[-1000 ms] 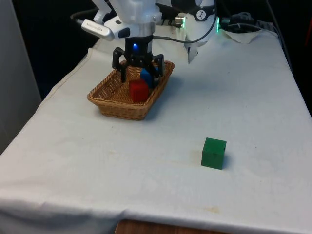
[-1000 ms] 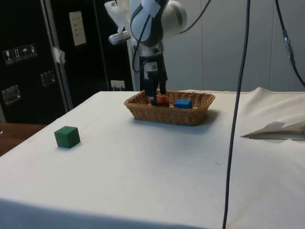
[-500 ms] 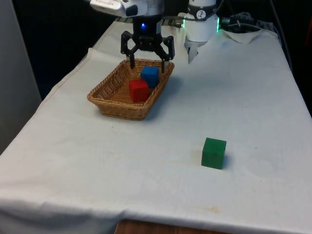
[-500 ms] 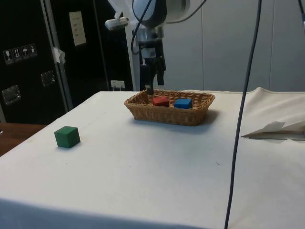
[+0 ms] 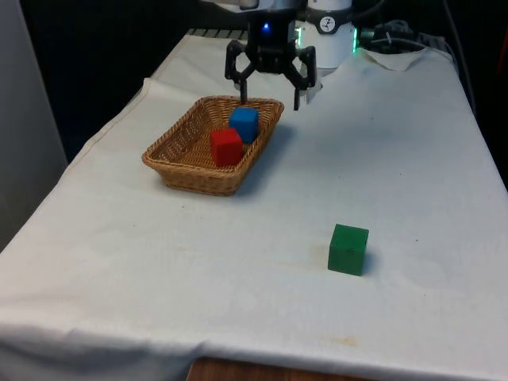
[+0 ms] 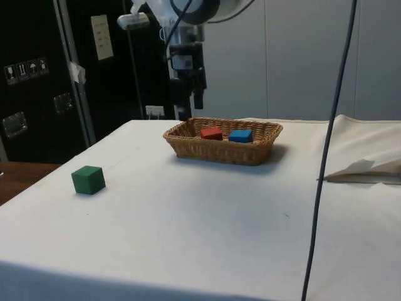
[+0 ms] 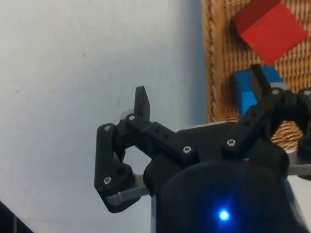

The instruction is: Pick up exactly two blocks and place them into the basket.

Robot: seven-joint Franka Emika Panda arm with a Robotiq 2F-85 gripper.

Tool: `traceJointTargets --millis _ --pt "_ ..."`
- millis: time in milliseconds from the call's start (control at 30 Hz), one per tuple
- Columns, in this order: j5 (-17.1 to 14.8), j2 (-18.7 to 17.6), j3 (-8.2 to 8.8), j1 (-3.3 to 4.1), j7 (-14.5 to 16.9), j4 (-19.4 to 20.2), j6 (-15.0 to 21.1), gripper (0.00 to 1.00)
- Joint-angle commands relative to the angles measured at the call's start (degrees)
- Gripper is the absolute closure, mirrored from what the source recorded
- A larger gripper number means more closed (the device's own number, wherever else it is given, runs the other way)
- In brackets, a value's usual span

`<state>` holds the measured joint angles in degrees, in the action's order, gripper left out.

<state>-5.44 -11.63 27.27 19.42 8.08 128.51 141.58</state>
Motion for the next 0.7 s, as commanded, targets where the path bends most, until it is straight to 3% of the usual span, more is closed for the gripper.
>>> traceJointTargets --millis 0,33,67,100,300,367,400,433,633,667 --pt "1.1 0.4 0.11 0.57 -1.4 0.3 0.2 0.00" --pt "1.4 0.7 -0.29 0.63 -1.9 0.3 0.2 0.00" --pt "0.5 0.5 -0.69 0.06 -1.0 0.1 0.0 0.00" --pt "1.5 0.9 -0.63 0.63 -2.2 0.3 0.2 0.00" --pt "2.2 1.9 -2.98 0.86 -4.5 0.4 0.4 0.00" --pt "2.3 2.2 -3.61 0.86 -4.9 0.4 0.5 0.00" --pt "1.3 1.9 -3.72 0.40 -3.8 0.2 0.1 0.00" --pt "2.4 2.3 -3.95 0.92 -5.2 0.4 0.5 0.00" --pt "2.5 2.8 -6.25 1.09 -6.6 0.3 0.9 0.00" --pt "1.4 2.7 -6.42 0.63 -5.4 0.2 0.3 0.00"
